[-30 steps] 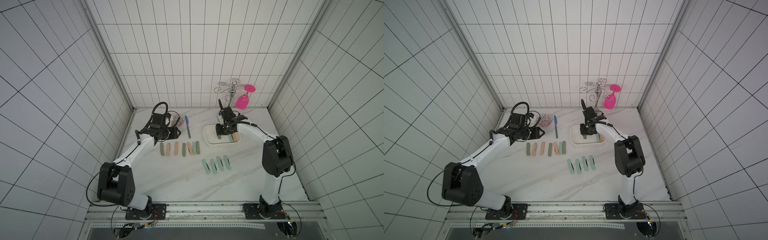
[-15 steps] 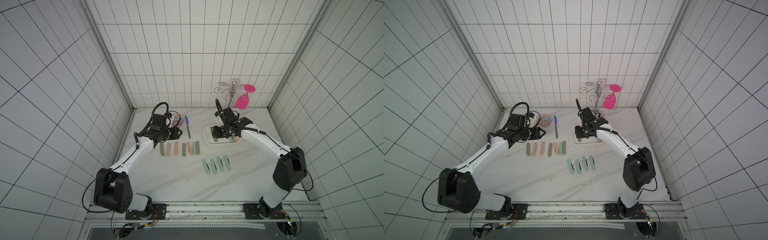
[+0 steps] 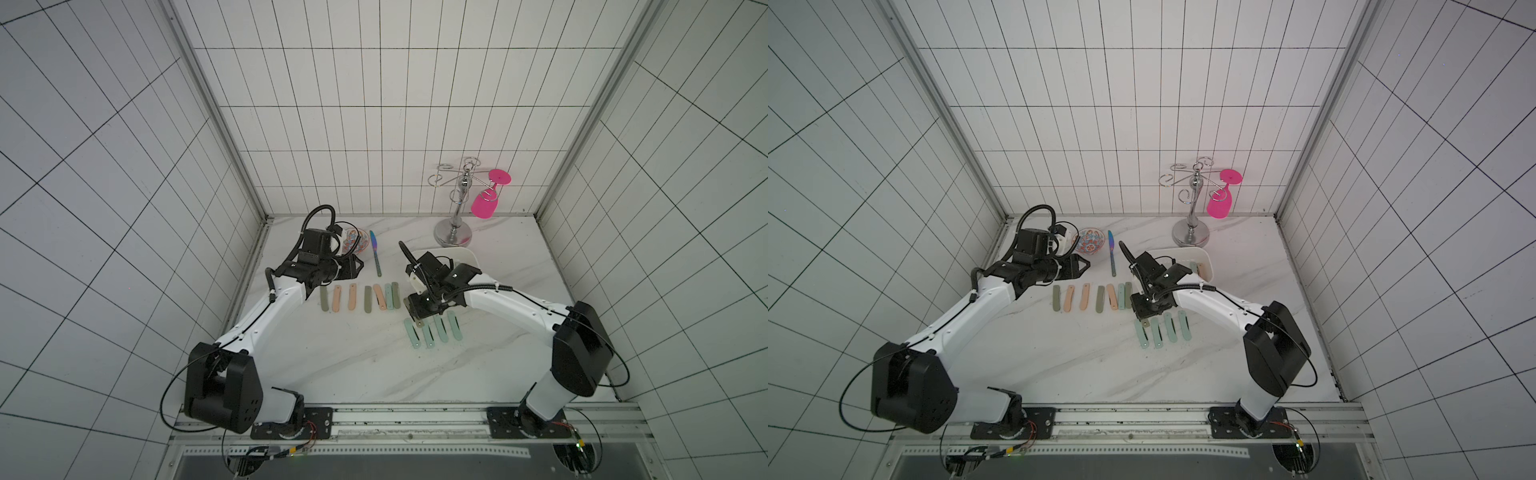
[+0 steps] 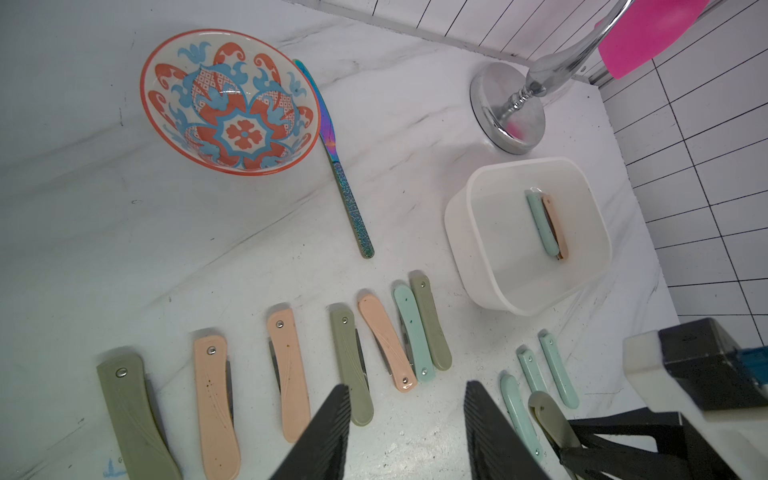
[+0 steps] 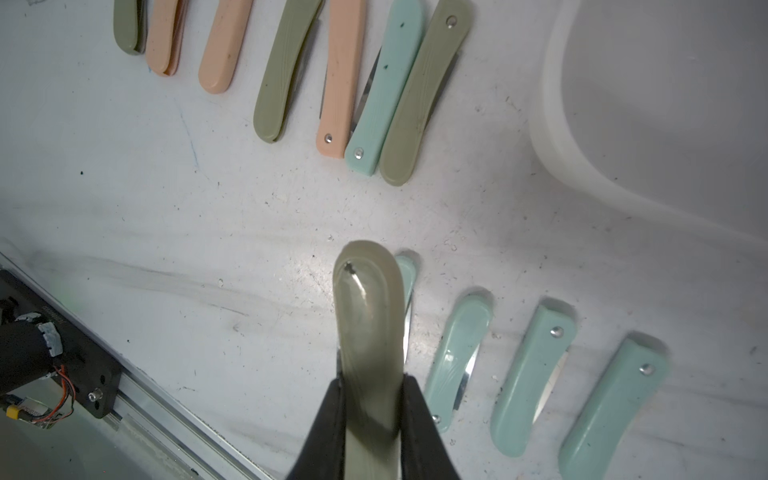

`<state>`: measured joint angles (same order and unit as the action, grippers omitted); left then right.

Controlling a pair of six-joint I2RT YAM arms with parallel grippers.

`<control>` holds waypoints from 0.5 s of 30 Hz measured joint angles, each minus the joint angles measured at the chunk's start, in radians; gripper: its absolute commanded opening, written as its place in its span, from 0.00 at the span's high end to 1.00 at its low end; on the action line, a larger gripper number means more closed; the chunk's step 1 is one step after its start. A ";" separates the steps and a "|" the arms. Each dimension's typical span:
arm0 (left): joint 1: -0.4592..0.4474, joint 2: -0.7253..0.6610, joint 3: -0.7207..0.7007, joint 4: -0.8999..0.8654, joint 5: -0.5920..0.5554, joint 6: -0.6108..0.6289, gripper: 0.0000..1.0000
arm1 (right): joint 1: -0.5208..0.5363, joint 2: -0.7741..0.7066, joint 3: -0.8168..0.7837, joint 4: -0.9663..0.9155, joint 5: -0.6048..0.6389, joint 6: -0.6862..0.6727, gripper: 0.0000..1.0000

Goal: Take the fruit knife out of the storage box
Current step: Place the fruit knife at the center of the board.

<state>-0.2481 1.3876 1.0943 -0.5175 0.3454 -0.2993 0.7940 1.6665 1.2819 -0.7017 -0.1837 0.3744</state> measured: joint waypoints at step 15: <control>-0.009 -0.001 -0.016 0.005 0.023 0.000 0.52 | 0.099 0.202 0.001 0.002 -0.072 0.042 0.98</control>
<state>-0.2569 1.3869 1.0779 -0.5125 0.3683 -0.2989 0.8932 1.8683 1.2831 -0.6994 -0.2558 0.4160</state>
